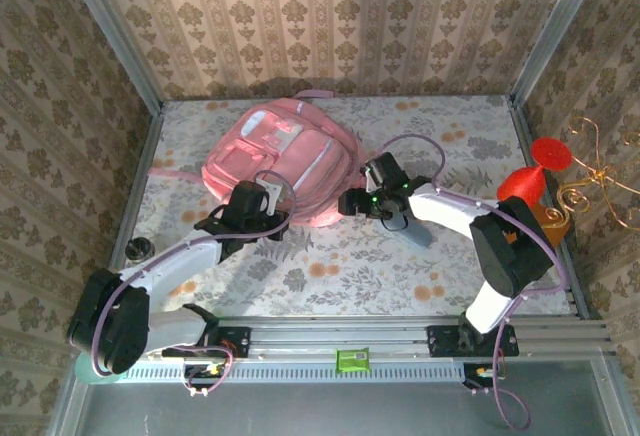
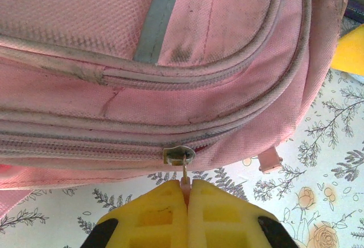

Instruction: Pack the student bag

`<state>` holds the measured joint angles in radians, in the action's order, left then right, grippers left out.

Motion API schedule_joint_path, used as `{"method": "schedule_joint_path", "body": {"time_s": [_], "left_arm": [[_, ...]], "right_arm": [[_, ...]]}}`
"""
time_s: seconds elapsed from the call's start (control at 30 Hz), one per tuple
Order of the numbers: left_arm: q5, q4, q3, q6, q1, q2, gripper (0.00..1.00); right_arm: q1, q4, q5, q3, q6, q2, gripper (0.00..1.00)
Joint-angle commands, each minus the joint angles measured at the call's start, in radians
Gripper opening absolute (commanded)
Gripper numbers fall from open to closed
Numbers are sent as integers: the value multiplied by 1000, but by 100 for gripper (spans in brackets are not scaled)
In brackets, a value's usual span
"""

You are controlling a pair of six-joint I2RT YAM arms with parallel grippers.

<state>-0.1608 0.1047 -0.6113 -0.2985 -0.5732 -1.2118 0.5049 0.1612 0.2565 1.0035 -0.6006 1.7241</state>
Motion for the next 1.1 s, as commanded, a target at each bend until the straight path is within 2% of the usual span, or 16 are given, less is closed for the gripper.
{"method": "schedule_joint_path", "body": {"time_s": [0.0, 0.13, 0.2, 0.33, 0.5, 0.67, 0.9, 1.07], "left_arm": [[-1, 10, -34, -7, -13, 8, 0], [7, 17, -33, -4, -13, 12, 0], [8, 20, -33, -3, -13, 14, 0], [24, 31, -32, 5, -13, 21, 0], [87, 44, -27, 10, -1, 32, 0], [113, 59, -27, 15, 41, 39, 0], [120, 51, -13, 11, 108, 31, 0], [96, 20, -24, 2, 110, 0, 0]], "right_arm": [[-1, -82, 14, 14, -44, 57, 69], [-14, -149, 10, 23, -55, 93, 65], [-24, -162, 7, 25, -54, 104, 56], [-42, -181, -11, 3, -36, 88, 29], [-72, -164, 3, -13, -14, 48, 12], [-136, -128, 57, -20, 26, -5, 5], [-216, -61, 139, 23, 101, -4, 3], [-228, -25, 148, 58, 136, 22, 3]]}}
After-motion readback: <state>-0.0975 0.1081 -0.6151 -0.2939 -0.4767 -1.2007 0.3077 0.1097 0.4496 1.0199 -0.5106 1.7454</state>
